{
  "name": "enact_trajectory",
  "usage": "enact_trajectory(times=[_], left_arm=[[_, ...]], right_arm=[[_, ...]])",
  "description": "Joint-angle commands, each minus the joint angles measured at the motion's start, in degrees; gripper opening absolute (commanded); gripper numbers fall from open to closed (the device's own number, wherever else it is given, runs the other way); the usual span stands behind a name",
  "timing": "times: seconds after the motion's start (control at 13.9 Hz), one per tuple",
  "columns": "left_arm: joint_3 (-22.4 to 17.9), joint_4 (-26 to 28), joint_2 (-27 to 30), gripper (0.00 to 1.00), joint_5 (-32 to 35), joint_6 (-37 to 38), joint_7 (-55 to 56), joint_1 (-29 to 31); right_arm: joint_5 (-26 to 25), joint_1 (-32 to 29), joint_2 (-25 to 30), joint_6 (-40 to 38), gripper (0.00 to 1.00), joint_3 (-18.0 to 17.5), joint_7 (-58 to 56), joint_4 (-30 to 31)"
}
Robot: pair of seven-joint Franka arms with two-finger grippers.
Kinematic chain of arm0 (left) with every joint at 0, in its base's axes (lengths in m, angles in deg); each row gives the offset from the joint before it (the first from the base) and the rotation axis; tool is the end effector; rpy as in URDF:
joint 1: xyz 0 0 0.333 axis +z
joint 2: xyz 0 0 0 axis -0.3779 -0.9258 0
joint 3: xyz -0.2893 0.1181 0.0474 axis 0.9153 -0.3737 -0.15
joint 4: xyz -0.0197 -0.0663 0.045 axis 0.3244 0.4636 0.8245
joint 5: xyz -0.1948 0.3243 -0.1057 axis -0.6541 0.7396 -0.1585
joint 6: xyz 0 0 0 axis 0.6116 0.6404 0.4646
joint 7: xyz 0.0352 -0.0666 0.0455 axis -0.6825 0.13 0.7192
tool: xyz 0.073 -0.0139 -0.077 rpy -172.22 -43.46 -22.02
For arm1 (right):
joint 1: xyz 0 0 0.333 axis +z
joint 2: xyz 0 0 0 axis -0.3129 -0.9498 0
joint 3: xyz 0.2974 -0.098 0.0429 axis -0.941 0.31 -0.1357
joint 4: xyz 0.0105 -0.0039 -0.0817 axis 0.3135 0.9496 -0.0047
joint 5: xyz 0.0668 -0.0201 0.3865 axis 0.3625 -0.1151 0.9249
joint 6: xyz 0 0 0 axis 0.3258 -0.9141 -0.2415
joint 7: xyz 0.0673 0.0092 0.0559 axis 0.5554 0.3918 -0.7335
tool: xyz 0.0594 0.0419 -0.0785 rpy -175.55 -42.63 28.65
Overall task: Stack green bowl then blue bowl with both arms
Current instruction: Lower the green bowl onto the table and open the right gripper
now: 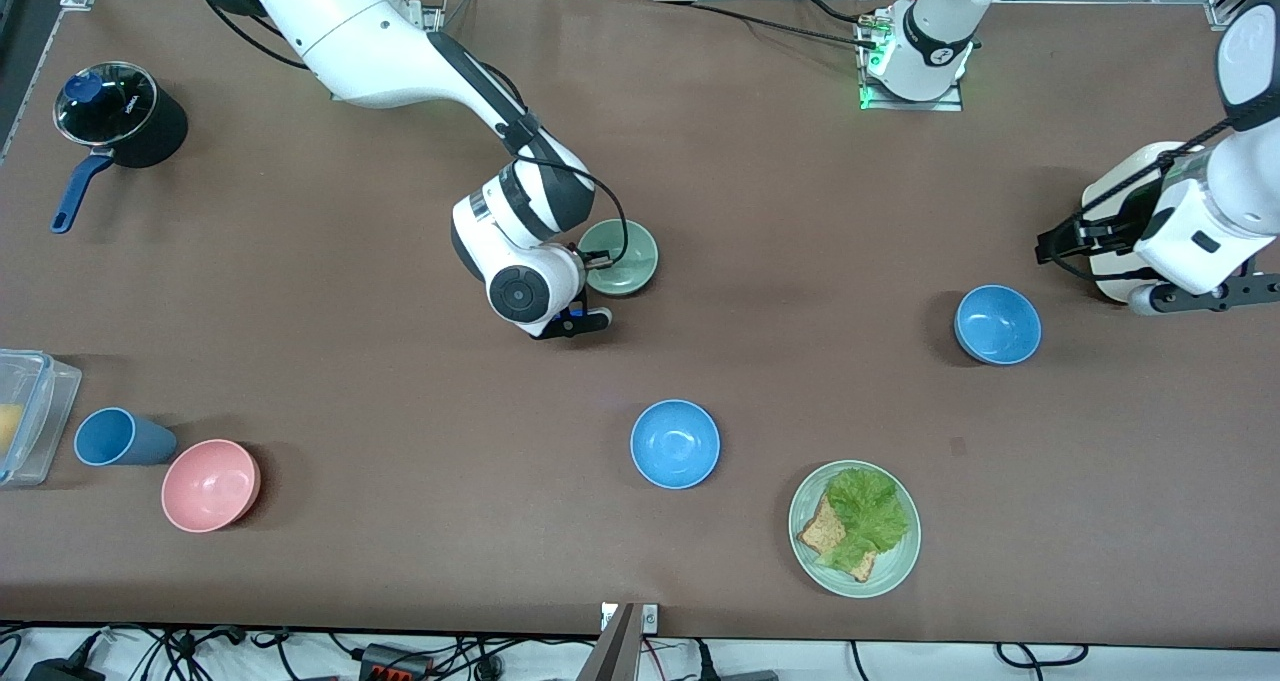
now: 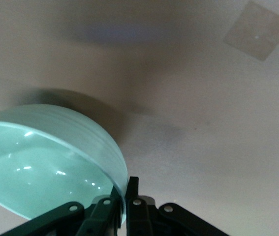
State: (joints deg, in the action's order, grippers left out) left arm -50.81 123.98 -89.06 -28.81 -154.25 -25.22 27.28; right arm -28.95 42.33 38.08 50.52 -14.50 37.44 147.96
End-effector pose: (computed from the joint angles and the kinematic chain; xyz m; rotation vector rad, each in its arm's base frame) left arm 0.5836 -0.0037 0.5289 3.1178 0.2181 -0.2846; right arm 0.5231 0.4060 0.1884 -2.9216 -0.2337 0.7634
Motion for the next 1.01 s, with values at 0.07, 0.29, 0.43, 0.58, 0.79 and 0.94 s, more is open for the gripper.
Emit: enact_trajectory(times=[0.07,0.29,0.43,0.58,0.79,0.94], left_arm=[[0.62,-1.11,-0.4,1.0,0.78,1.48,-5.94,0.29],[0.8,-1.37,-0.58,1.0,0.69,1.91,-6.24,0.03],[0.89,-1.28,-0.58,1.0,0.69,2.18,-7.02,0.29],[0.8,-0.49,-0.58,1.0,0.69,1.3,-7.11,0.47],[0.8,3.28,-0.49,1.0,0.78,-2.29,-8.25,0.47],[0.8,7.32,-0.05,1.0,0.78,-6.24,-9.48,1.25]], right_arm=[[1.75,-0.63,1.05,-0.14,1.0,-0.18,2.72,0.22],[0.96,-1.33,3.67,-1.02,1.0,-0.1,2.47,-3.37],[0.78,-1.94,6.75,-3.47,1.0,1.56,2.29,-6.18],[0.61,-3.0,9.22,-10.83,1.0,4.11,2.29,-11.36],[-1.59,-4.66,12.03,-15.44,1.0,9.64,1.77,-16.83],[-1.77,-5.9,14.75,-15.27,1.0,12.54,1.94,-16.92]])
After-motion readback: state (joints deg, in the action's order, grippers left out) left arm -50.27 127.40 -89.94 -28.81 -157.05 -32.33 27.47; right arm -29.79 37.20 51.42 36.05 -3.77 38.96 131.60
